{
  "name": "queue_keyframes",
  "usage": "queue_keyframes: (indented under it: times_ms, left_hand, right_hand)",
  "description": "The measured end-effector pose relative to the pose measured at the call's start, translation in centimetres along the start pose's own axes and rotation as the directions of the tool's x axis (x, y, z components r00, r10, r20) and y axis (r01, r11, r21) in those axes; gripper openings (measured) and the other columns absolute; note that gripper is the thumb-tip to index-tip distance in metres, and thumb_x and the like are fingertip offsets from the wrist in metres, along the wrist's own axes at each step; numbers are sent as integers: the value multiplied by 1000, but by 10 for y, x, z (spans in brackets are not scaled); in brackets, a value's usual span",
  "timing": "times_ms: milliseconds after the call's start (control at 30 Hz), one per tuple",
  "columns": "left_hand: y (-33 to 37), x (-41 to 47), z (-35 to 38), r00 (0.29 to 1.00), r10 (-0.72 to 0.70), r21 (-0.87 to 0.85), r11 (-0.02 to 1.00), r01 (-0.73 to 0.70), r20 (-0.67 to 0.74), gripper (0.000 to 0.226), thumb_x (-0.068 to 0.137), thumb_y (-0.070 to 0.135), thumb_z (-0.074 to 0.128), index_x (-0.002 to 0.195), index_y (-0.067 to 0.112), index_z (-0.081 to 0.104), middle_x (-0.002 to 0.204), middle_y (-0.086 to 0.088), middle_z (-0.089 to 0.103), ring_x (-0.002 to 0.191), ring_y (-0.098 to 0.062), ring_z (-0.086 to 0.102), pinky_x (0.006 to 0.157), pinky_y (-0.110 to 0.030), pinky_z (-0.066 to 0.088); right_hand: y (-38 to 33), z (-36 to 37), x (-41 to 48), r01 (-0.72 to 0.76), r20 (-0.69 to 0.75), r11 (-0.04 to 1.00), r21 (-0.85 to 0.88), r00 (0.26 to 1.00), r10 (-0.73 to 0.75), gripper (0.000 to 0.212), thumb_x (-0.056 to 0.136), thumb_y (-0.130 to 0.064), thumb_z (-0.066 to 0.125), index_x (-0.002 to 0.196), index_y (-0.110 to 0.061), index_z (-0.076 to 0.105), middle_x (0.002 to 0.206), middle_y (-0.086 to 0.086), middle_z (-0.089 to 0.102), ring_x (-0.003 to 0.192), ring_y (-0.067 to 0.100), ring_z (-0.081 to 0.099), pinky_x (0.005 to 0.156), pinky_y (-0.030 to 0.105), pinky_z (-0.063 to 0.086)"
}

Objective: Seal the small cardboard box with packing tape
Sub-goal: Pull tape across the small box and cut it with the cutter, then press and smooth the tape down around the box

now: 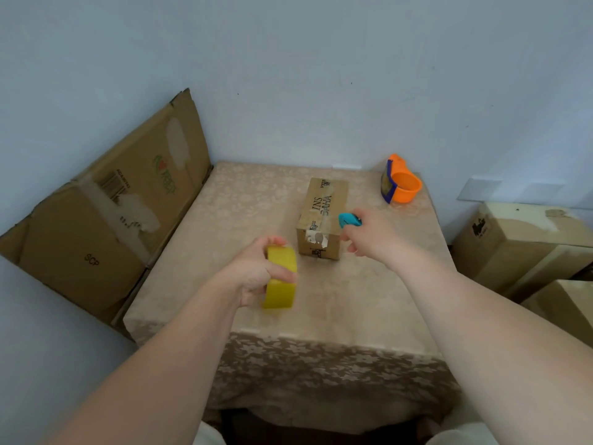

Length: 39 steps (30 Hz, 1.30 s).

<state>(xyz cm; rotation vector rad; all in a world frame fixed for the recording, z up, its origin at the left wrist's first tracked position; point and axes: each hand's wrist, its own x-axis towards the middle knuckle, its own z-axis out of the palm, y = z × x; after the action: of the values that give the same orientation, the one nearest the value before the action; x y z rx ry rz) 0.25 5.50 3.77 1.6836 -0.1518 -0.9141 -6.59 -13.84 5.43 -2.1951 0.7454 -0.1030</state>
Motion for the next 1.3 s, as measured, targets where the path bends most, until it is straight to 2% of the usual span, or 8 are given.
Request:
queue_keyframes:
  times_ms: [100, 200, 433, 700, 867, 967, 1200, 1300]
  left_hand:
    - [1, 11, -8, 970, 119, 441, 897, -13, -213, 71, 58, -4, 78, 116, 26, 52, 111, -9, 53, 94, -28, 52, 70, -31, 48]
    - [-4, 21, -20, 940, 217, 803, 590, 90, -264, 76, 58, 10, 80, 124, 26, 47, 116, -4, 57, 106, -28, 56, 82, -32, 48]
    - [-8, 42, -20, 966, 140, 939, 299, 170, -219, 62, 67, 13, 66, 124, 20, 44, 117, -8, 59, 104, -30, 59, 80, -38, 52]
    - [-2, 57, -13, 948, 184, 945, 249, 212, -261, 44, 77, 30, 61, 118, 17, 51, 120, -7, 57, 109, -28, 56, 75, -35, 43]
    - [-5, 59, -10, 940, 175, 942, 218, 254, -294, 38, 79, 30, 58, 114, 17, 53, 117, -8, 59, 107, -31, 57, 84, -46, 51]
    - [-2, 57, -6, 924, 237, 944, 211, 252, -300, 35, 82, 29, 56, 114, 16, 53, 119, -9, 58, 109, -30, 57, 79, -34, 44]
    - [13, 60, 8, 906, 403, 851, 513, -110, -126, 53, 88, 27, 51, 139, 22, 38, 131, -12, 52, 121, -30, 47, 97, -39, 40]
    - [15, 62, 15, 922, 384, 760, 615, -212, -54, 63, 89, 18, 52, 145, 30, 27, 140, -10, 46, 120, -28, 49, 90, -32, 42]
  right_hand:
    - [7, 1, -1, -63, -24, 998, 23, 998, 63, 15, 80, -10, 49, 85, -23, 56, 92, 13, 65, 83, 33, 68, 77, 51, 58]
    - [15, 3, 0, -111, -42, 994, 6, 993, 111, 13, 80, -12, 50, 81, -23, 57, 96, 14, 67, 87, 33, 67, 81, 50, 56]
    - [46, 21, 10, -186, -29, 982, -47, 982, 184, 20, 89, -23, 48, 100, -10, 60, 100, 15, 70, 92, 34, 65, 84, 46, 55]
    - [64, 33, 21, -230, -25, 956, -180, 973, 229, 24, 92, -15, 48, 112, -6, 58, 109, 18, 66, 101, 34, 60, 71, 30, 41]
    - [69, 32, 21, -231, -45, 944, -236, 973, 227, 32, 91, -6, 46, 121, -6, 56, 119, 20, 62, 111, 35, 57, 76, 28, 40]
    - [71, 31, 20, -228, -53, 942, -245, 974, 222, 38, 89, -2, 44, 124, -10, 55, 122, 19, 60, 112, 35, 57, 84, 30, 44]
    - [73, 27, 14, -188, 9, 910, -370, 979, 205, 49, 91, -6, 42, 137, -23, 44, 133, 13, 54, 123, 31, 48, 99, 37, 41]
    - [61, 23, 9, -97, -33, 870, -484, 995, 93, 60, 88, -9, 42, 144, -31, 31, 146, 4, 42, 134, 30, 33, 106, 43, 31]
